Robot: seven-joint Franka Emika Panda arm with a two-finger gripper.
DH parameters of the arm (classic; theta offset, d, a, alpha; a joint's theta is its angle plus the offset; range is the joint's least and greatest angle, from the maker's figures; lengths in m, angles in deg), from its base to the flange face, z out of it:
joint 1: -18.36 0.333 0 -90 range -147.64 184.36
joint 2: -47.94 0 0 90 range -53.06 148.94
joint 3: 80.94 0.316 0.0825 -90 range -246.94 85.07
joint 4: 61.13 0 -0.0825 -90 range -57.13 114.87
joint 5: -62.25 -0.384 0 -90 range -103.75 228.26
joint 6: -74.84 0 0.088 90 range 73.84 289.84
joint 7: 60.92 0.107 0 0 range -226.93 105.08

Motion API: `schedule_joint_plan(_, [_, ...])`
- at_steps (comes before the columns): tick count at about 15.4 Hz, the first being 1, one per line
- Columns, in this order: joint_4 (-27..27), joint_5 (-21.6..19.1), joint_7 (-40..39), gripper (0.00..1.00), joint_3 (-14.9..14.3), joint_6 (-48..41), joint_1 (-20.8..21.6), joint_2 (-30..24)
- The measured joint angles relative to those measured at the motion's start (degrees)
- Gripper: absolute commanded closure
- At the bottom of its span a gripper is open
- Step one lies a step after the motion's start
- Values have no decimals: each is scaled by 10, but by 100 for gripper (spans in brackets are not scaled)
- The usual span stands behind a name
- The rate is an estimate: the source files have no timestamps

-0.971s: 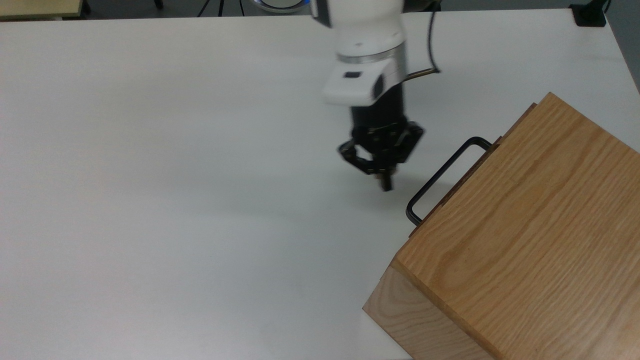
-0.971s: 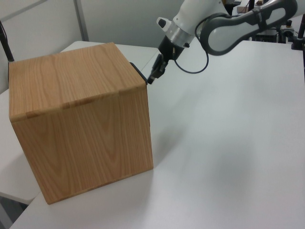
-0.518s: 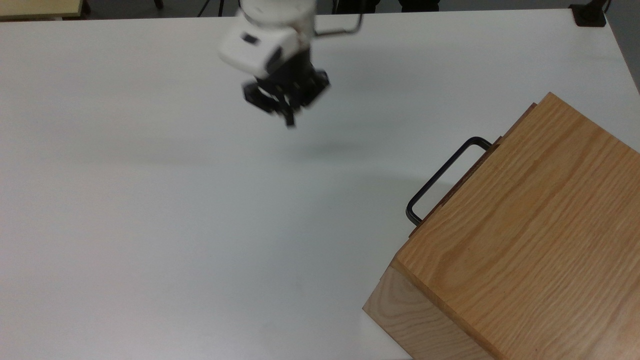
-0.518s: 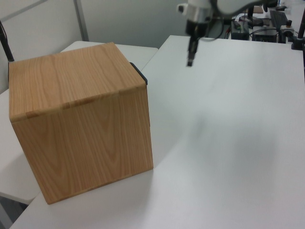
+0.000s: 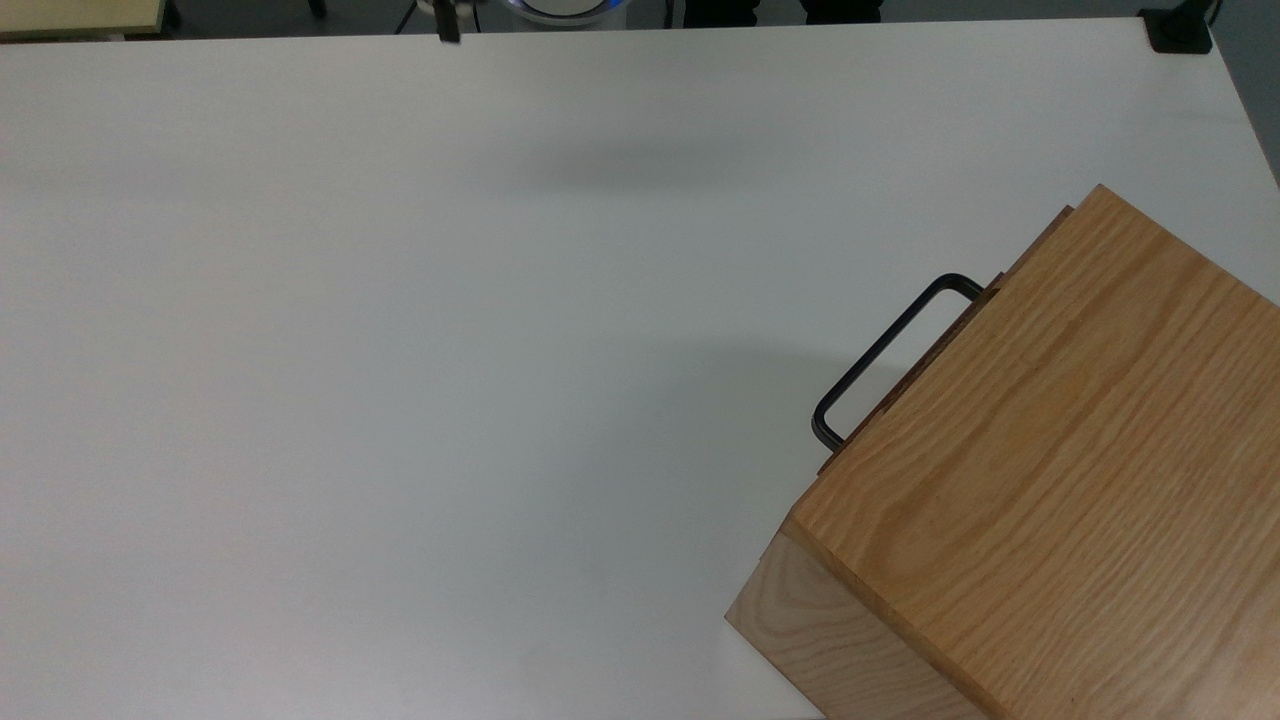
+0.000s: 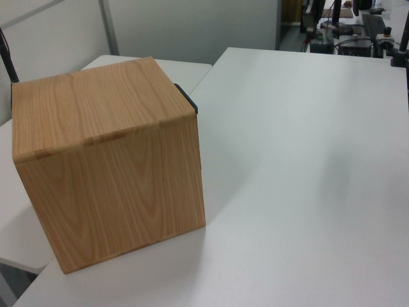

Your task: Close the drawer by sliding it

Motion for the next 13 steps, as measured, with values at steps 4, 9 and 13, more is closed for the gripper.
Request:
schedule_joint_plan(4, [12,0,8,0,-2,-2,2,-13])
schedule_joint_plan(9, [19,0,9,0,-2,-2,13,-8])
schedule_joint_plan(13, [20,0,9,0,-1,-2,16,-8])
